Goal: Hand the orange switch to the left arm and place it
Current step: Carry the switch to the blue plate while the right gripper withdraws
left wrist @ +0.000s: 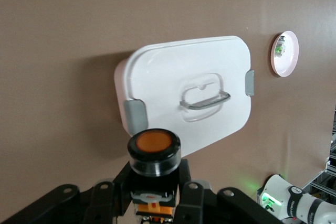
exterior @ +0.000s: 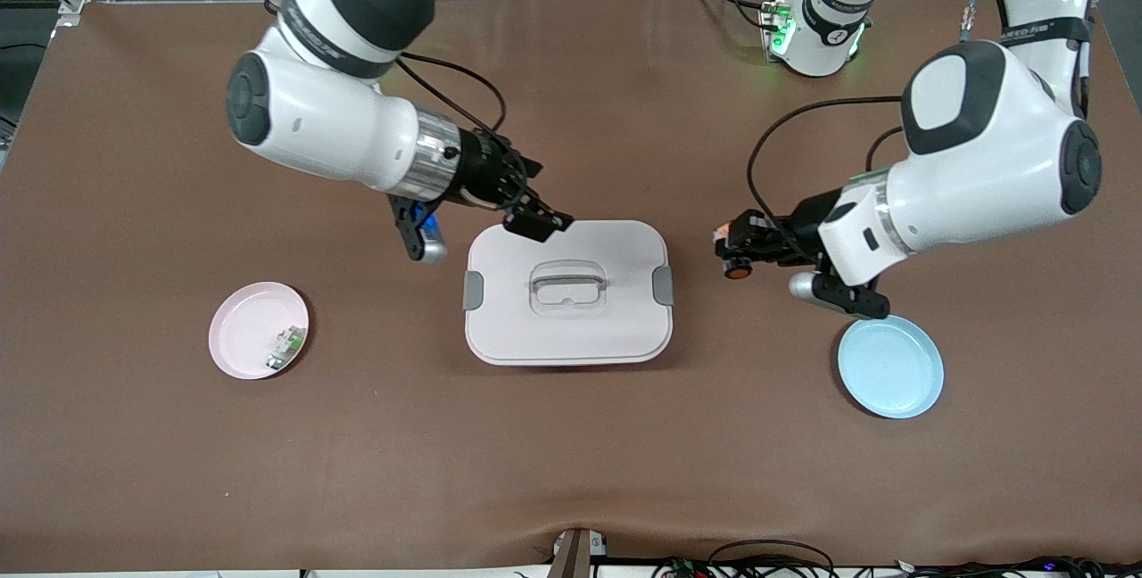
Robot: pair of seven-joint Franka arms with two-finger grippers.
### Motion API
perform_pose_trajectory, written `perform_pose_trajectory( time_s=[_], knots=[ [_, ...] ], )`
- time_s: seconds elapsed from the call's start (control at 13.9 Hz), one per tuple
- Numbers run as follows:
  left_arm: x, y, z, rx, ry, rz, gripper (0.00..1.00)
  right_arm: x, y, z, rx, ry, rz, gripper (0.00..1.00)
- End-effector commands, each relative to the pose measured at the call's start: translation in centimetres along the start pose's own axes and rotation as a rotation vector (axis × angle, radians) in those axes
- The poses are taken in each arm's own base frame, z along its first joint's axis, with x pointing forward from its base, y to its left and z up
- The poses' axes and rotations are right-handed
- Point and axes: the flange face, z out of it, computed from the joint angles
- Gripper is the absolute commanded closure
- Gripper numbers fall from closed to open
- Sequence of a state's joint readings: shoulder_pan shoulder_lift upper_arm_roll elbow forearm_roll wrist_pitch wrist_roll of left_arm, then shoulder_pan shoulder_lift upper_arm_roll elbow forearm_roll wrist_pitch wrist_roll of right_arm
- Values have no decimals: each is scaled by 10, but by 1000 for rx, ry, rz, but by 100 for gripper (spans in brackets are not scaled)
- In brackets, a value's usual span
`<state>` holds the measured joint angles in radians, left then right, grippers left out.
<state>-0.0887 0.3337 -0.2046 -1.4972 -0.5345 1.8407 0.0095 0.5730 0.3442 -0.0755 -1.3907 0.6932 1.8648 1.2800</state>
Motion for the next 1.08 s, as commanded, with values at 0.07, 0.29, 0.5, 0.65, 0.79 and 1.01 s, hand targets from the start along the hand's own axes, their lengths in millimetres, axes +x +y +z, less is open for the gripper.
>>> perform_pose_trajectory(
  time_s=[0.07, 0.29, 0.5, 0.65, 0.79, 1.01],
  knots=[
    [8, -57, -13, 7, -18, 39, 100, 32, 52, -34, -143, 64, -231, 0],
    [10, -83, -13, 162, -38, 79, 100, 70, 84, -62, -251, 121, -367, 0],
    [14, -102, -1, 278, -88, 176, 100, 108, 113, -87, -372, 183, -496, 0],
    [15, -123, 3, 347, -136, 294, 100, 132, 138, -103, -417, 205, -572, 0],
    [18, -166, 0, 364, -189, 433, 100, 153, 160, -119, -458, 220, -629, 0],
    [25, -193, 19, 487, -283, 566, 100, 184, 191, -157, -472, 225, -704, 0]
  ],
)
